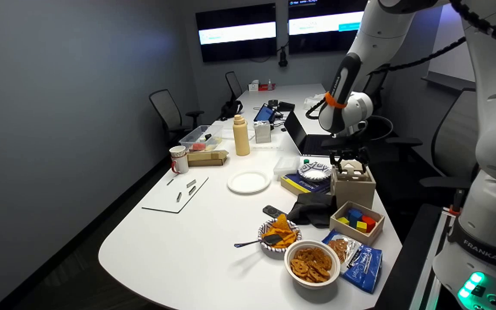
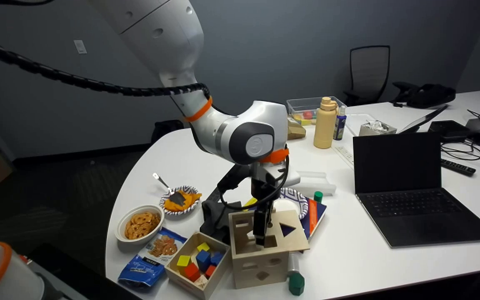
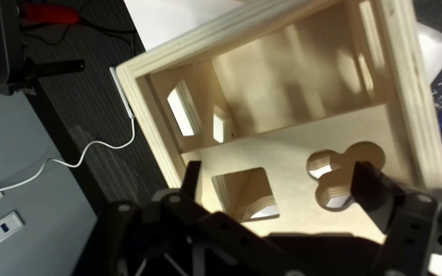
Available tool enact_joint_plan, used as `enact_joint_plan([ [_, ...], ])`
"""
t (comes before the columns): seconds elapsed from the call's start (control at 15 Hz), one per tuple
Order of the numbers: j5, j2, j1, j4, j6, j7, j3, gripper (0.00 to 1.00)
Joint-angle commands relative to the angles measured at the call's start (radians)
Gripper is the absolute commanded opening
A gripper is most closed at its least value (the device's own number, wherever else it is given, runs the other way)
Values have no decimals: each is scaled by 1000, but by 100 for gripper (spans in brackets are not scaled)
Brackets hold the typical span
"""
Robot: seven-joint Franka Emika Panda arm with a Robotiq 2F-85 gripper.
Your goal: Open the wooden box
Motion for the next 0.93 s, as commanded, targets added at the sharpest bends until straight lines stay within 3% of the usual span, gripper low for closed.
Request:
enact_joint_plan([
  [0.0, 30, 16, 5, 20, 13, -36, -15, 100],
  [0.53, 86, -33, -10, -7, -5, -129, -11, 100],
  [0.87, 53, -89, 11, -28, -18, -123, -46, 100],
])
